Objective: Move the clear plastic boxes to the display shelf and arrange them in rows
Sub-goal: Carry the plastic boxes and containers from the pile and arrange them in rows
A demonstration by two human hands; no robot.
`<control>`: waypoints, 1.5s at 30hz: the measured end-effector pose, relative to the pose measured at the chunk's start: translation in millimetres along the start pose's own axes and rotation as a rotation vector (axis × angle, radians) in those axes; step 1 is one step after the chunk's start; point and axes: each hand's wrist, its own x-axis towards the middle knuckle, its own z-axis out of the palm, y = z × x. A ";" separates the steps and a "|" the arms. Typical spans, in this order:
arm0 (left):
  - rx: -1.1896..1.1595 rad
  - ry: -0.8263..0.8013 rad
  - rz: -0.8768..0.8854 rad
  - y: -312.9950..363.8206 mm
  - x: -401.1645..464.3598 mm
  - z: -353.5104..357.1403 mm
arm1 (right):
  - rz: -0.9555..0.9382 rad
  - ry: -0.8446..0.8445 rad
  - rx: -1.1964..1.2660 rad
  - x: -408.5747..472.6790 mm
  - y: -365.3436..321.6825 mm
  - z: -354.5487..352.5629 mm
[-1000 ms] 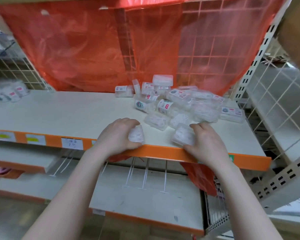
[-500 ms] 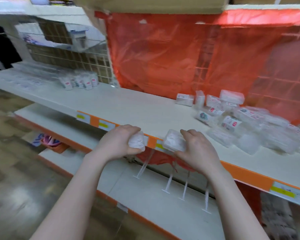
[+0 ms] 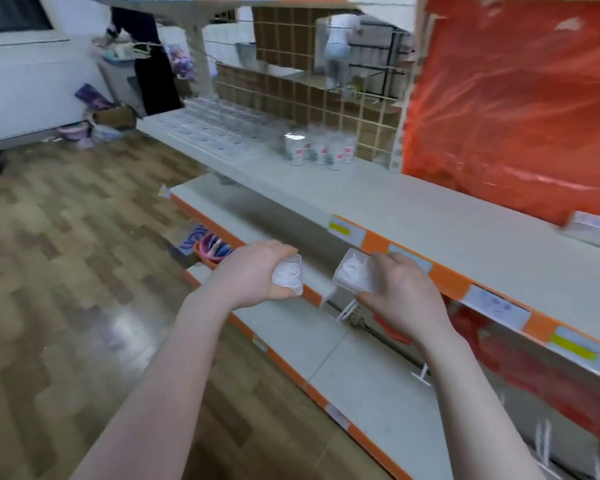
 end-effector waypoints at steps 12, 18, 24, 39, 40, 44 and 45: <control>-0.090 0.034 -0.208 -148.2 2.6 -4.2 | -0.112 -0.049 0.034 116.0 -100.5 62.2; -0.126 0.007 -0.293 -224.9 56.4 -28.4 | -0.084 -0.070 0.108 209.8 -130.7 93.8; -0.123 0.042 -0.293 -295.4 128.9 -73.3 | -0.037 -0.060 0.104 310.7 -164.9 108.3; -0.100 -0.017 -0.061 -461.5 263.4 -104.0 | 0.143 0.008 0.039 455.0 -236.5 159.1; -0.081 -0.021 -0.036 -479.5 270.9 -105.1 | 0.169 0.017 0.036 465.4 -247.0 165.8; 0.005 -0.045 0.054 -554.8 299.4 -119.9 | 0.284 0.022 0.023 509.2 -300.9 194.4; 0.016 -0.061 0.072 -573.7 305.2 -125.2 | 0.311 0.013 0.021 520.1 -315.7 201.0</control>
